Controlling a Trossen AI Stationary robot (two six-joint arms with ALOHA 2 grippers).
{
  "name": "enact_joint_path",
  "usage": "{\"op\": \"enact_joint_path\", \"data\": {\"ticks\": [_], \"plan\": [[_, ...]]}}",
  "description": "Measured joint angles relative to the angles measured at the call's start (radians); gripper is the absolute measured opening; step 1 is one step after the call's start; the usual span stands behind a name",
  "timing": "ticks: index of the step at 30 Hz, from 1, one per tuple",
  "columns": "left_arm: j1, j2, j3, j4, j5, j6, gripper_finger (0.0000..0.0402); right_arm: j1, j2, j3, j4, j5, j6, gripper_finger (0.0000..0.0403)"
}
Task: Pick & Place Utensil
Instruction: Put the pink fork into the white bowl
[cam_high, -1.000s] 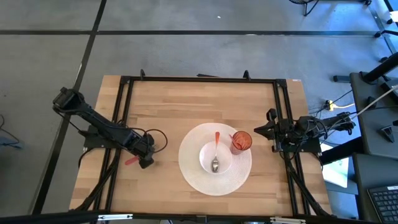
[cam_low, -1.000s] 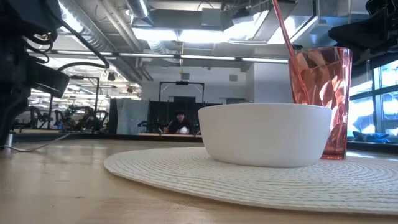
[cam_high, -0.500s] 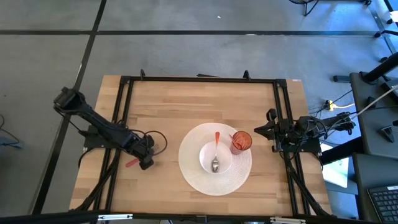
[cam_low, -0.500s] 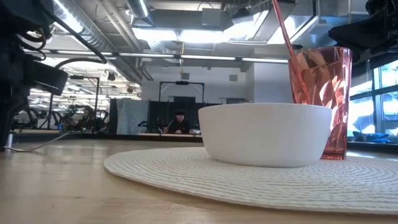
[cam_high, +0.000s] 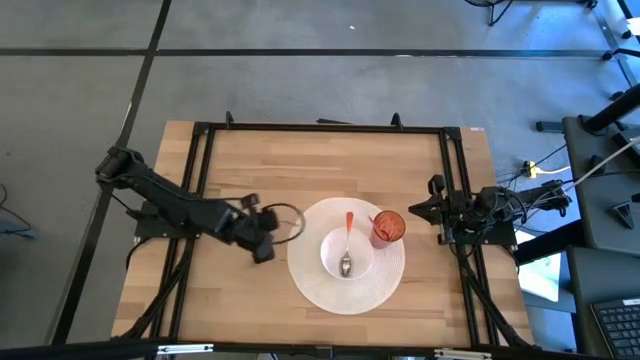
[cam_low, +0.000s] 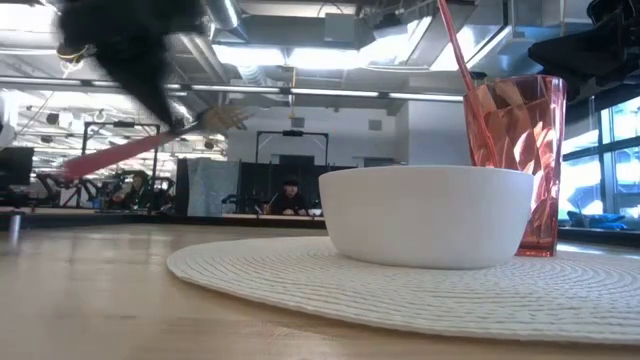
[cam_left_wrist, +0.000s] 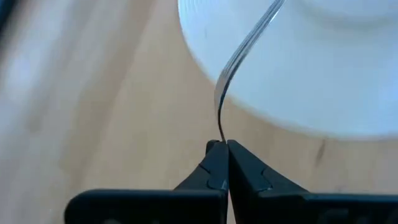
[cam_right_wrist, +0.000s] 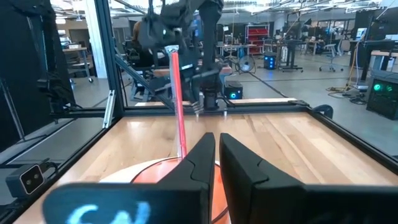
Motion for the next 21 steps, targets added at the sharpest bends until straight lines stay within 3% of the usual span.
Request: {"op": "enact_joint_path", "data": {"ticks": [8, 13, 21], "plan": [[0.075, 0.32, 0.415, -0.08, -0.109, 0.416, 0.0001, 0.0, 0.0, 0.0, 0.0, -0.001, -0.001, 0.0026], [0.077, 0.561, 0.669, -0.164, -0.268, 0.68, 0.0, 0.0, 0.0, 0.0, -0.008, -0.001, -0.001, 0.0026], [0.05, 0.859, 1.023, -0.272, -0.289, 1.0, 0.0001, 0.0, 0.0, 0.0, -0.016, -0.001, 0.002, 0.0026]]}}
